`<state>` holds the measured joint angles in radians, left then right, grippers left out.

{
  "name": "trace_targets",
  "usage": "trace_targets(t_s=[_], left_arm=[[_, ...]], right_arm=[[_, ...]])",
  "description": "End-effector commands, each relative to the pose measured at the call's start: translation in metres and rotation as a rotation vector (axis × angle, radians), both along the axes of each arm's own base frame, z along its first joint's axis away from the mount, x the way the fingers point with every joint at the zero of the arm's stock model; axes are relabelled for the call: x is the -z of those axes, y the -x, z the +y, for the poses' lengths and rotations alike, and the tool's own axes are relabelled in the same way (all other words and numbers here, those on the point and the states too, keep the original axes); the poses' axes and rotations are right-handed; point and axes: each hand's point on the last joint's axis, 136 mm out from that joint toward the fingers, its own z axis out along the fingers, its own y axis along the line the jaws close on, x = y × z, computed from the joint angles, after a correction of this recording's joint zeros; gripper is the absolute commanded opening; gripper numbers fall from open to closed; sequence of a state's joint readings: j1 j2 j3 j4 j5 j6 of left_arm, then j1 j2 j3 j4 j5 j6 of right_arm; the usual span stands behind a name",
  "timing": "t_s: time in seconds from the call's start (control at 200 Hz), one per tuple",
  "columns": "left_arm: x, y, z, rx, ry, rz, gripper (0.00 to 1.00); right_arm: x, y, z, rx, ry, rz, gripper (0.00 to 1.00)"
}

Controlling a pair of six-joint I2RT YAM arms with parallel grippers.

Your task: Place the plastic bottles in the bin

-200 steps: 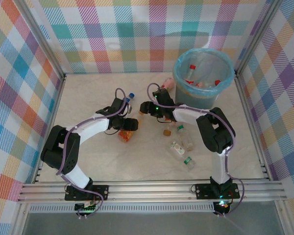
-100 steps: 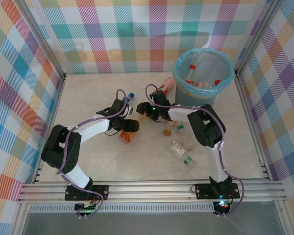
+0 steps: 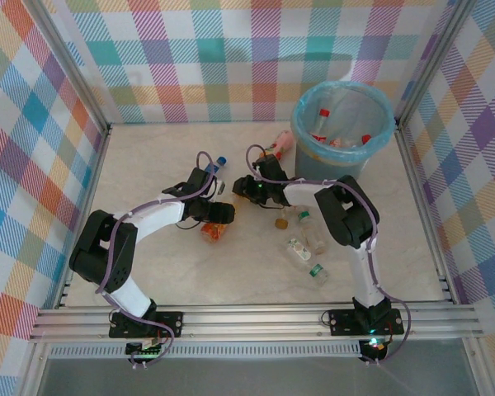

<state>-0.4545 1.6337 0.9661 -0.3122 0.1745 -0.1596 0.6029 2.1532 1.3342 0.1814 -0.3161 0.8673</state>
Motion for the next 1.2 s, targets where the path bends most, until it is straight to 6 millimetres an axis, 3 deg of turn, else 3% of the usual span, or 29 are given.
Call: trace_targets(t_s=[0.0, 0.315, 0.585, 0.8, 0.935, 1.035, 1.195], left_arm=[[-0.02, -0.004, 0.003, -0.003, 0.006, -0.051, 0.72], [-0.061, -0.003, 0.014, -0.048, 0.022, -0.155, 0.76], [-0.118, 0.005, 0.039, -0.155, 0.007, -0.269, 0.78], [-0.152, 0.014, 0.054, -0.225, 0.032, -0.35, 0.79], [-0.173, 0.015, 0.055, -0.229, 0.052, -0.379, 0.79], [-0.196, 0.013, 0.05, -0.221, 0.092, -0.405, 0.79], [-0.237, 0.01, 0.034, -0.189, 0.193, -0.451, 0.76]], right_arm=[[-0.02, 0.005, -0.002, -0.011, -0.008, -0.055, 0.36], [-0.058, 0.01, -0.015, -0.014, 0.011, -0.167, 0.3], [-0.098, 0.012, -0.024, -0.037, 0.049, -0.293, 0.28], [-0.134, 0.014, -0.026, -0.057, 0.046, -0.38, 0.27], [-0.19, 0.016, -0.027, -0.088, 0.042, -0.505, 0.27], [-0.246, 0.018, -0.034, -0.109, 0.07, -0.647, 0.27], [-0.34, 0.025, -0.061, -0.098, 0.191, -0.919, 0.27]])
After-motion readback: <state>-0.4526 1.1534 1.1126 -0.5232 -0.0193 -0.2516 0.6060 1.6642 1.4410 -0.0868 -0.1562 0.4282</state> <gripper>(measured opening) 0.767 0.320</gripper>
